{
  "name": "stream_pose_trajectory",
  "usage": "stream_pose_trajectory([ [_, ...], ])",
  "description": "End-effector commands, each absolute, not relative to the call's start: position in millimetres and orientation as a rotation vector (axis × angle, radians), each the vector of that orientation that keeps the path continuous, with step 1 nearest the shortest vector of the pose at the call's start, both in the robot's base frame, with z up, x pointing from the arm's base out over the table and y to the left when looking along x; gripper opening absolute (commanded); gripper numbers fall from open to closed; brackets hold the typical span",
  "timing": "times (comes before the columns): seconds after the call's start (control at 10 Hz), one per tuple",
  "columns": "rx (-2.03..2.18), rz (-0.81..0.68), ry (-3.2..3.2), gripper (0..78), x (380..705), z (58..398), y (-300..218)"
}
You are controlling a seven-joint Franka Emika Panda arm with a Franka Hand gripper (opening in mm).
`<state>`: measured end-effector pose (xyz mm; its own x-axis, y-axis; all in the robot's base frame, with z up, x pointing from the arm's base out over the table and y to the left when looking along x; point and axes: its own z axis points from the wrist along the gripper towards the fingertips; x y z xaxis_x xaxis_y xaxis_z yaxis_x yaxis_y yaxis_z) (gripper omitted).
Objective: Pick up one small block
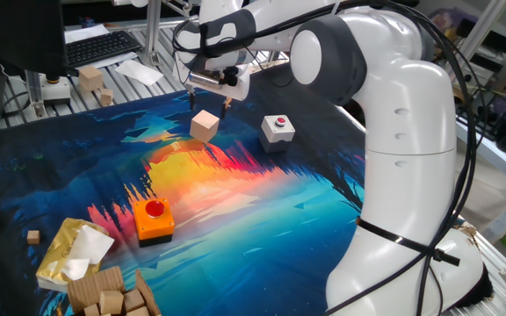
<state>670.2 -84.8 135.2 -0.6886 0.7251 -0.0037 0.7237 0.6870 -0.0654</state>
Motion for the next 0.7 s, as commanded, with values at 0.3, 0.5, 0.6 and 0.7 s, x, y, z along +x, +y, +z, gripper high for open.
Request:
stream_pose_trajectory([
  [0.3, -1.474, 0.081, -2.763, 77.5, 672, 111, -90],
  [0.5, -1.476, 0.078, -2.763, 77.5, 672, 110, -91],
  [0.6, -1.477, 0.079, -2.766, 77.5, 673, 107, -91],
  [0.7, -1.479, 0.079, -2.765, 77.5, 674, 107, -91],
])
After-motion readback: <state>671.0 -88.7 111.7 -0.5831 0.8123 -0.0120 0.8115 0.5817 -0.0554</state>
